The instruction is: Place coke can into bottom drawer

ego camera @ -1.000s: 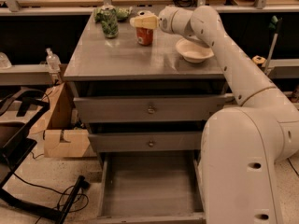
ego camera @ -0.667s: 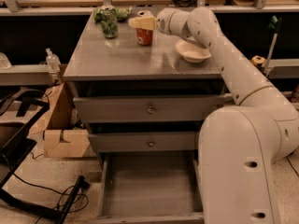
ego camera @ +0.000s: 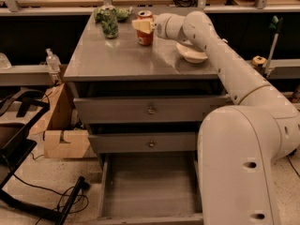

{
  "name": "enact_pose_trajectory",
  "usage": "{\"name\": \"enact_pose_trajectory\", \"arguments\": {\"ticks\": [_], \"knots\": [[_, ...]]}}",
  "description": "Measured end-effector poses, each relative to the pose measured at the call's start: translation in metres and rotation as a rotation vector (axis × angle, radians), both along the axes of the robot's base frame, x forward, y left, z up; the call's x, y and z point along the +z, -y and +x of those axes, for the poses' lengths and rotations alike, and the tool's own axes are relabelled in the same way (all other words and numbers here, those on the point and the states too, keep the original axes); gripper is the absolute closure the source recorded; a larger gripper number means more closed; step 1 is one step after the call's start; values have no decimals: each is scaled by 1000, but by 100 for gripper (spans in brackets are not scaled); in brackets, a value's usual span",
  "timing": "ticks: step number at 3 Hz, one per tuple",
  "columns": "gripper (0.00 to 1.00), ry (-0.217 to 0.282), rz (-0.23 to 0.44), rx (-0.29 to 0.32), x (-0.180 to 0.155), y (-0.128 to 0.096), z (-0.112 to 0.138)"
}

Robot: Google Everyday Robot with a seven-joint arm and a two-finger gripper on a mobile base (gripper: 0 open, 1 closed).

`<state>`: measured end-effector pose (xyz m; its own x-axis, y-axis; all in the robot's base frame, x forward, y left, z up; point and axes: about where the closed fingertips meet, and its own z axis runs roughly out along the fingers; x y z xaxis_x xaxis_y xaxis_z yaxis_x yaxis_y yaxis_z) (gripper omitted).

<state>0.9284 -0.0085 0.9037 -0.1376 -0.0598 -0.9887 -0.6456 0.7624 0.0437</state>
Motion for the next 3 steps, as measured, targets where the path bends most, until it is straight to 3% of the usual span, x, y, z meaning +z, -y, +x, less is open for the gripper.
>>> {"name": "enact_pose_trajectory", "arguments": {"ticks": [1, 2, 3], "knots": [[63, -4, 0, 3, -2, -4, 0], [95, -6, 1, 8, -5, -8, 0], [100, -7, 1, 10, -5, -9, 0]]}}
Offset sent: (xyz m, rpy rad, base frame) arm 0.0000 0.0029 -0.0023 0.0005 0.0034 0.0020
